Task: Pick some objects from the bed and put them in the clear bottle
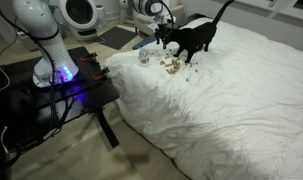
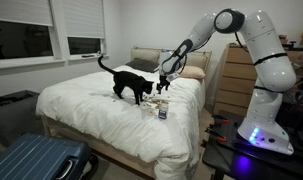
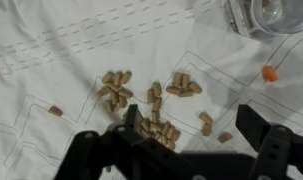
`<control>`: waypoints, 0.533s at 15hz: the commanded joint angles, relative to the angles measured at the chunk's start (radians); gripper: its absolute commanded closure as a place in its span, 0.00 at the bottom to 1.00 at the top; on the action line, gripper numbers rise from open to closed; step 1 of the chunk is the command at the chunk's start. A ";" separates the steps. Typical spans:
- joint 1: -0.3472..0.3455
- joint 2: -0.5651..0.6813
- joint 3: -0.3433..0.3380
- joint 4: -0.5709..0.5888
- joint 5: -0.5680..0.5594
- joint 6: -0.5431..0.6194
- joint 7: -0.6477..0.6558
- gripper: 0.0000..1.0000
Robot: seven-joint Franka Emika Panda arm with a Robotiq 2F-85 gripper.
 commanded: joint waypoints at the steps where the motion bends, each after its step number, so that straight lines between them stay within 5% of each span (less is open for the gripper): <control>1: -0.013 0.001 -0.012 -0.020 -0.011 0.068 0.004 0.00; 8: -0.046 0.054 0.002 -0.003 0.011 0.147 -0.024 0.00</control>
